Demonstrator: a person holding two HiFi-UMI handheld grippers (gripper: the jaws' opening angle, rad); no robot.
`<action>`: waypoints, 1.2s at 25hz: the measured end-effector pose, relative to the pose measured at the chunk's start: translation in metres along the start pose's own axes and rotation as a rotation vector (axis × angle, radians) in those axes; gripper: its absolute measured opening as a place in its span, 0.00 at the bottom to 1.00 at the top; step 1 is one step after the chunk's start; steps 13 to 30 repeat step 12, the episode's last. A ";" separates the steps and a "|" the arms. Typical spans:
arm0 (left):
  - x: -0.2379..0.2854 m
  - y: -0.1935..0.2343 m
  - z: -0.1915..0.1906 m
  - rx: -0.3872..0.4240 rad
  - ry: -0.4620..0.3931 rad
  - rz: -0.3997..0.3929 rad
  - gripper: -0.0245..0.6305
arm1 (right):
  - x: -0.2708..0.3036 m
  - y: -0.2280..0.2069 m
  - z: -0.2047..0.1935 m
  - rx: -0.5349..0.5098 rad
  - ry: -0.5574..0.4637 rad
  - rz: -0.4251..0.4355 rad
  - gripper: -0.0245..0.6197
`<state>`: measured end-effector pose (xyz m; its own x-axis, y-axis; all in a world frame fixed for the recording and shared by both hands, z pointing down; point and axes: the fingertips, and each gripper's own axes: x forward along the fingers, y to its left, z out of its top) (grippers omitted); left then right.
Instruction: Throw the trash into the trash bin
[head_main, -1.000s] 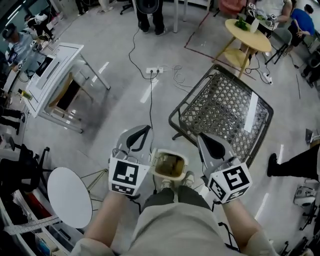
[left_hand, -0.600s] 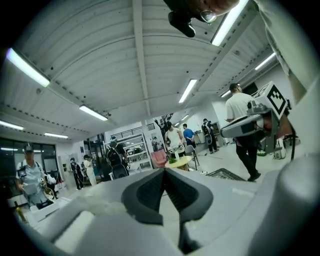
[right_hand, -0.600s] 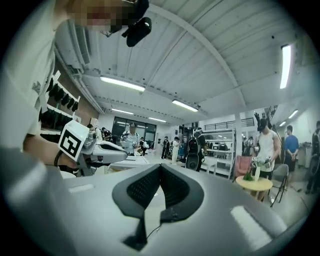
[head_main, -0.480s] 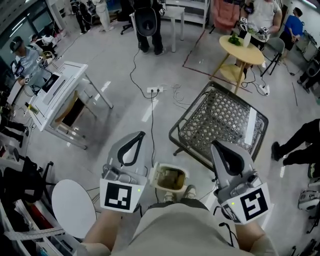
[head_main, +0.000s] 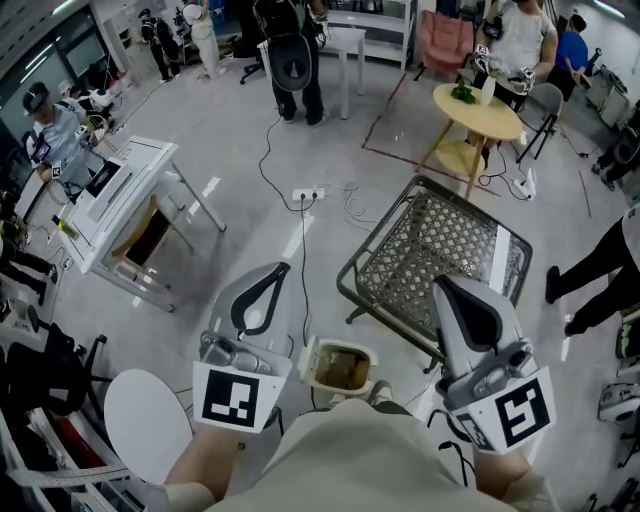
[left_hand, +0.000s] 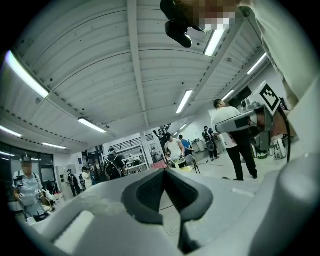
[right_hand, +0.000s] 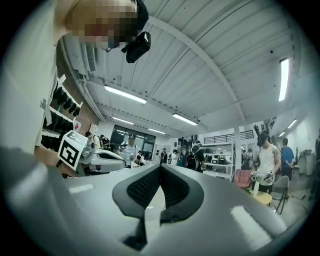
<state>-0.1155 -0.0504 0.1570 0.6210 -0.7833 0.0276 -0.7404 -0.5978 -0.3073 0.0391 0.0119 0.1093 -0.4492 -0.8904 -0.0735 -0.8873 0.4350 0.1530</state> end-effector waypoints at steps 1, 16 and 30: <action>0.001 0.000 0.001 0.023 -0.003 -0.002 0.04 | 0.001 0.000 -0.001 0.002 -0.001 0.000 0.04; 0.007 -0.007 -0.006 0.043 0.006 -0.015 0.04 | 0.009 -0.007 -0.016 0.019 0.027 -0.002 0.05; 0.007 -0.007 -0.006 0.043 0.006 -0.015 0.04 | 0.009 -0.007 -0.016 0.019 0.027 -0.002 0.05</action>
